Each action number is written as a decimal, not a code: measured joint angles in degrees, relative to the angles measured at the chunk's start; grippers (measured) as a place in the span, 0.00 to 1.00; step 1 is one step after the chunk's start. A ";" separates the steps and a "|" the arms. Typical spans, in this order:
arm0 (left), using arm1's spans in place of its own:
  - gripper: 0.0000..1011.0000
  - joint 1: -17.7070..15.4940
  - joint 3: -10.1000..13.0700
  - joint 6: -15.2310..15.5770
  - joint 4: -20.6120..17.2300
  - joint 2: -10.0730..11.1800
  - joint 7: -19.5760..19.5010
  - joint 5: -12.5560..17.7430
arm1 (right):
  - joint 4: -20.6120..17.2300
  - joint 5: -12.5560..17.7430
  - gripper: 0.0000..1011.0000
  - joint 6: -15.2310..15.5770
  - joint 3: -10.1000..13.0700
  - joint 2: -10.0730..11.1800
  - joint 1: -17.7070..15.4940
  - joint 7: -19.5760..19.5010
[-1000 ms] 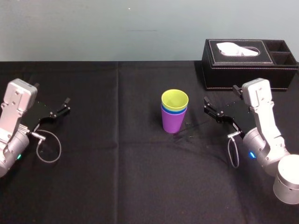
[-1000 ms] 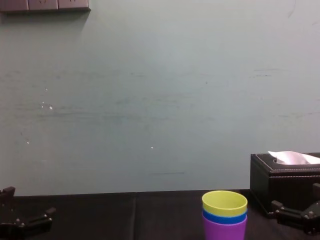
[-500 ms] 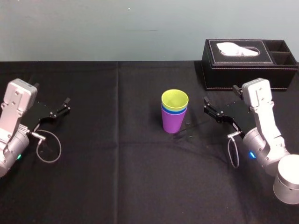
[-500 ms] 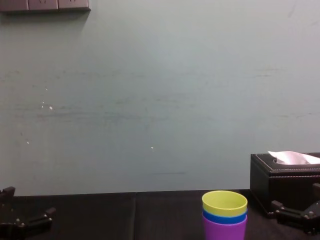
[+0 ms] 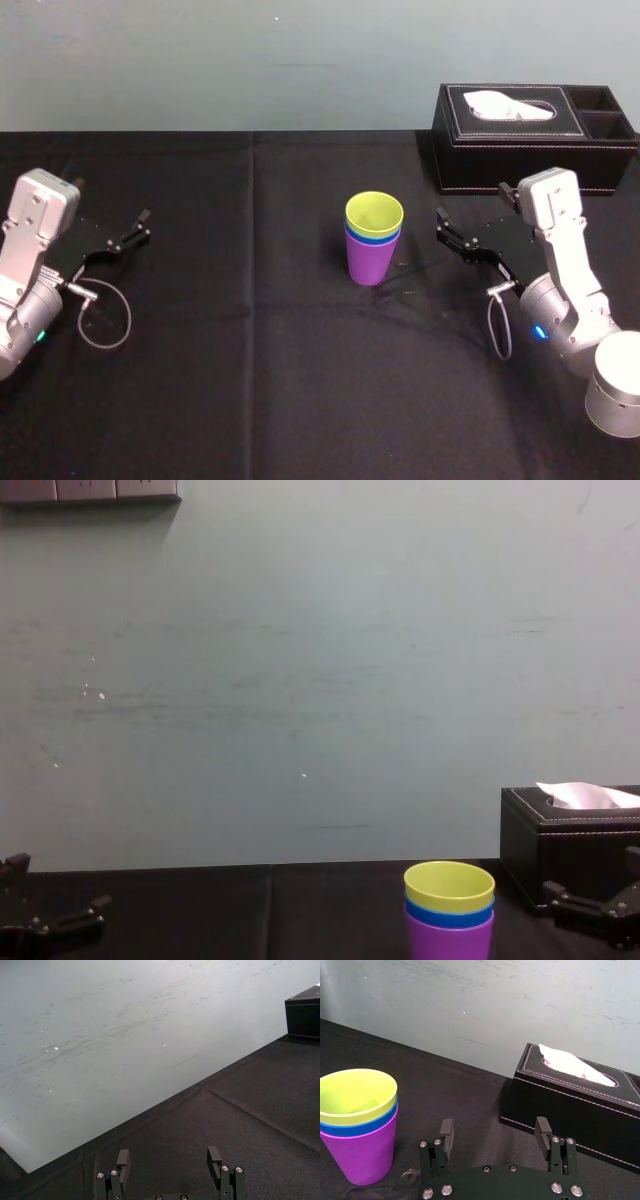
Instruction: Stack the three plastic cups sequentially using one hand.
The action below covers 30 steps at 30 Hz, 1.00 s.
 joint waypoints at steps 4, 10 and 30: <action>1.00 0.00 0.00 0.00 0.00 0.00 0.00 0.00 | 0.00 0.00 0.99 0.00 0.00 0.00 0.00 0.00; 1.00 0.00 0.00 0.00 0.00 0.00 0.00 0.00 | 0.00 0.00 0.99 0.00 0.00 0.00 0.00 0.00; 1.00 0.00 0.00 0.00 0.00 0.00 0.00 0.00 | 0.00 0.00 0.99 0.00 0.00 0.00 0.00 0.00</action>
